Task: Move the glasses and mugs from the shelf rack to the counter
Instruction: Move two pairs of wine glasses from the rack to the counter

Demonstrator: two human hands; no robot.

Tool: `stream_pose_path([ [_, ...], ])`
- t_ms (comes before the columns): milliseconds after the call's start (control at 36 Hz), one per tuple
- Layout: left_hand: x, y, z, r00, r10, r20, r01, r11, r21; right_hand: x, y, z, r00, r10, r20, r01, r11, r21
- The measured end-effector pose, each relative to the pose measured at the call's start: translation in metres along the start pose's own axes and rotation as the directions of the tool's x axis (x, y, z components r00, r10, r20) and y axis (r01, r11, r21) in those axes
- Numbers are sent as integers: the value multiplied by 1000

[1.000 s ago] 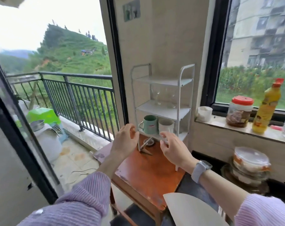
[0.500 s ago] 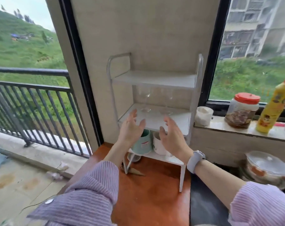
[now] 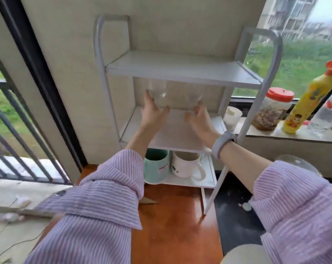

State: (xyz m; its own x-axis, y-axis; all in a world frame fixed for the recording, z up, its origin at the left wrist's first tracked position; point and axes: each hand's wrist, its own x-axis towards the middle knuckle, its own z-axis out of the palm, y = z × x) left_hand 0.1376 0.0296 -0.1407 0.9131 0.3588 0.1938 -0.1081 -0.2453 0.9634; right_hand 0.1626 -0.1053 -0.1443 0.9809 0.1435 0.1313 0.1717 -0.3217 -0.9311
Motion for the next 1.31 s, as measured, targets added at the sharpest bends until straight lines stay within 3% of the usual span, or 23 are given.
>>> stream_pose_path([
  [111,8,-1,1,998,-43,43,48,993,-108,8,1,5,1000,-25,-10,26,996,88],
  [333,5,2,1,999,8,-39,-14,989,-149,5,-5,2,997,26,-77,-17,993,114],
  [417,-5,4,-2,999,25,-38,-32,980,-194,-5,-7,0,997,-23,-74,35,987,155],
  [722,-89,13,-14,994,105,-20,-107,979,-173,-84,-6,-29,993,-113,-40,120,955,273],
  [833,-132,13,-6,993,105,50,-96,983,-159,-132,9,-54,996,-94,-9,92,948,304],
  [1111,-250,3,104,963,23,269,-10,999,-53,-253,85,-166,986,15,-167,21,977,210],
  [1222,-298,17,173,921,19,388,0,999,-49,-316,116,-237,958,107,-265,-42,970,238],
  [1306,-357,36,244,853,41,521,-18,999,-49,-378,150,-309,916,177,-359,-119,977,180],
])
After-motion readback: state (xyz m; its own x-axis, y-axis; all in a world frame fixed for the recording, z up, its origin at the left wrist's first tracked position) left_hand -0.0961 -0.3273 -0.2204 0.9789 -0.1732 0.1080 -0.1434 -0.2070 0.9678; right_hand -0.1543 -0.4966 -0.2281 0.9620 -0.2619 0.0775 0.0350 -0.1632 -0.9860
